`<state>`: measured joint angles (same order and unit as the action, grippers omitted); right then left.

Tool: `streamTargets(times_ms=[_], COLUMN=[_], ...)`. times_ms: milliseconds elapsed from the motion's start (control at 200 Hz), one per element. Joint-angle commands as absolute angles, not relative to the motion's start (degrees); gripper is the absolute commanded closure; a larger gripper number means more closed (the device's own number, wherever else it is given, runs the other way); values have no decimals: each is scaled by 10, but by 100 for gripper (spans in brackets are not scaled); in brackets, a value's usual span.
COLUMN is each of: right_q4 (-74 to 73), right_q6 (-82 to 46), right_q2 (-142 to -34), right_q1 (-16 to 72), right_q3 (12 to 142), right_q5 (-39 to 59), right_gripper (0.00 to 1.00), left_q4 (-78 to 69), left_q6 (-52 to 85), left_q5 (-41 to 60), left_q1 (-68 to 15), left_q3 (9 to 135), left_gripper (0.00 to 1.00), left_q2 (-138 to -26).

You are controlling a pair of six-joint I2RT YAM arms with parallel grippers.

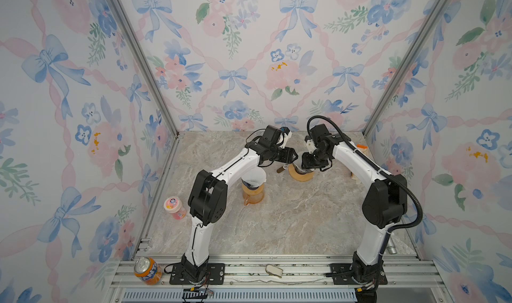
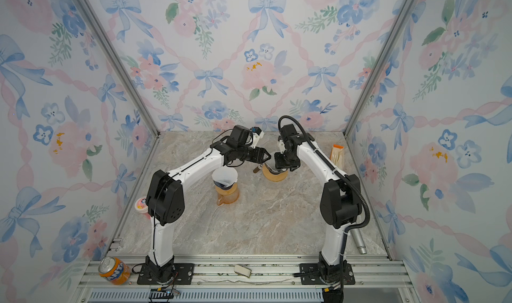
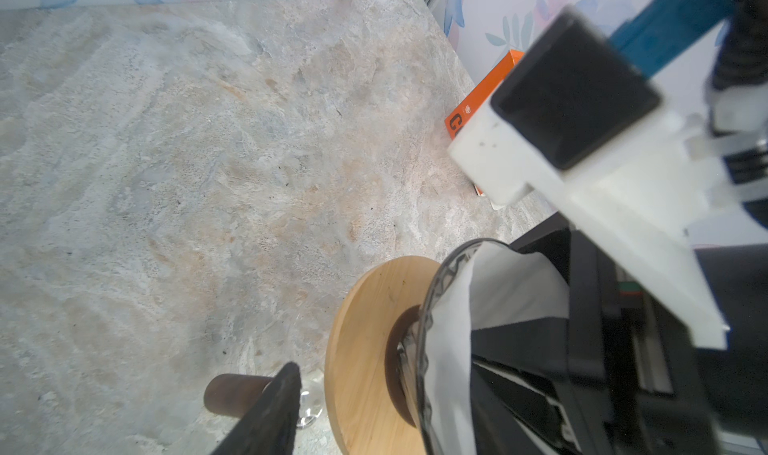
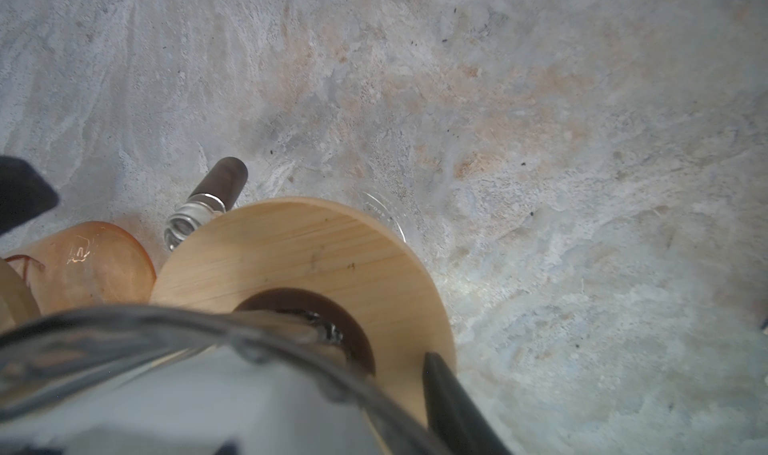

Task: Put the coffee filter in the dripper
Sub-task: 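Press the filter into the dripper with the right gripper while the left holds the rim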

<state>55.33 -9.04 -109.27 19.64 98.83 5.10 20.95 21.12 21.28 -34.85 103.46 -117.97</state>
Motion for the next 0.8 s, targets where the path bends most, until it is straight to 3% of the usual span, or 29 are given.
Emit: streamTargets(times_ms=[0, 540, 795], right_q4=[576, 549, 572], right_q6=[-97, -121, -131], right_q2=[-1100, -1039, -1038], right_q1=[202, 175, 158], right_q3=[995, 973, 974], right_q5=[39, 108, 110], right_gripper=[49, 45, 53], left_q4=[220, 219, 220], left_q6=[216, 214, 214], left_q5=[208, 208, 209], left_q1=[-351, -347, -346], left_q3=[1040, 1028, 1022], left_gripper=[42, 42, 43], left_q2=[-1188, -1185, -1182])
